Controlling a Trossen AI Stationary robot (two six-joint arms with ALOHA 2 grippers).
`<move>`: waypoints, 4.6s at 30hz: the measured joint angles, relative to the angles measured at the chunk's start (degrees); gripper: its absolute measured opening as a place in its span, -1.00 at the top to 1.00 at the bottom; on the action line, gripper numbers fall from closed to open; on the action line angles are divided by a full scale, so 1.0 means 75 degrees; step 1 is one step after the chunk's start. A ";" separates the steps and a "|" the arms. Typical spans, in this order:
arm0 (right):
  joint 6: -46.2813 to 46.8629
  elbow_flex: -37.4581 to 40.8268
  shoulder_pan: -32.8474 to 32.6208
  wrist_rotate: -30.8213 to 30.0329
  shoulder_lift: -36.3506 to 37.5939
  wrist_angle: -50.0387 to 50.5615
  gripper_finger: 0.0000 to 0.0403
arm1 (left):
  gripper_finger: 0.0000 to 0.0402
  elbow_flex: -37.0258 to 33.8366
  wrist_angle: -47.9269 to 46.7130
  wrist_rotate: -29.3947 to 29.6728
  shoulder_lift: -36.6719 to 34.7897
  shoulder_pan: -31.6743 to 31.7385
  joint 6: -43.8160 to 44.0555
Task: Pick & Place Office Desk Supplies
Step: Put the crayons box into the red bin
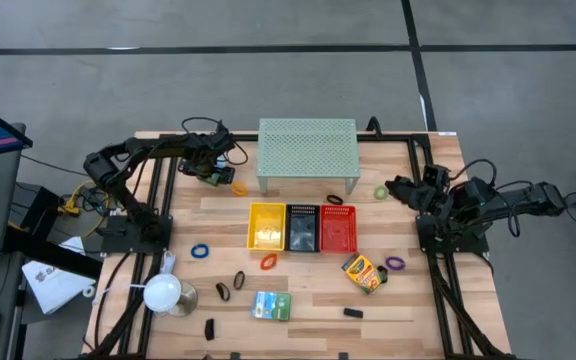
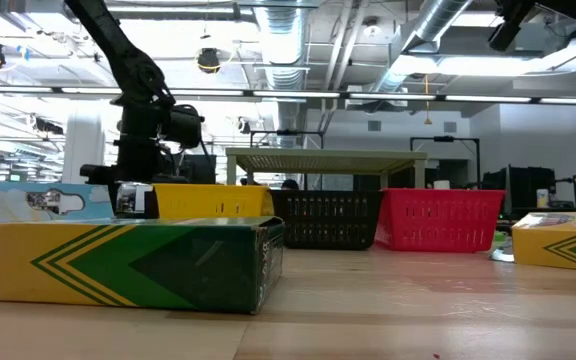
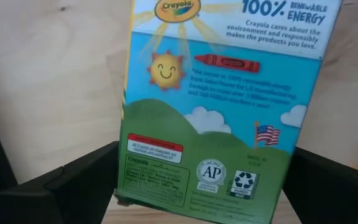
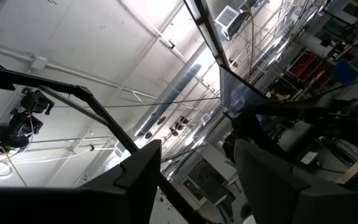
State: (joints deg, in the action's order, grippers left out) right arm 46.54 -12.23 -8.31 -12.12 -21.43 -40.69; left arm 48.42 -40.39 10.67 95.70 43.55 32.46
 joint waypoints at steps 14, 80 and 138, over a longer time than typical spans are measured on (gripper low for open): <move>0.0143 0.0000 0.0002 -0.0023 0.0002 -0.0003 0.00 | -0.97 -0.0029 0.0240 -0.0054 -0.0172 0.0012 -0.0527; -0.0060 0.0000 0.0011 -0.0182 0.0003 0.0025 0.00 | -0.73 -0.0028 0.0244 -0.1187 -0.1993 -0.0315 0.0578; -0.5456 -0.7601 0.1200 0.4247 -0.7085 0.5919 -0.39 | -0.73 -0.0037 0.5087 -0.4956 -0.5068 -0.6321 0.4352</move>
State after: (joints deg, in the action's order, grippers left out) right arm 5.62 -69.24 0.70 19.74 -74.57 3.71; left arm 48.14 -2.23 -26.50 57.69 -3.86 65.10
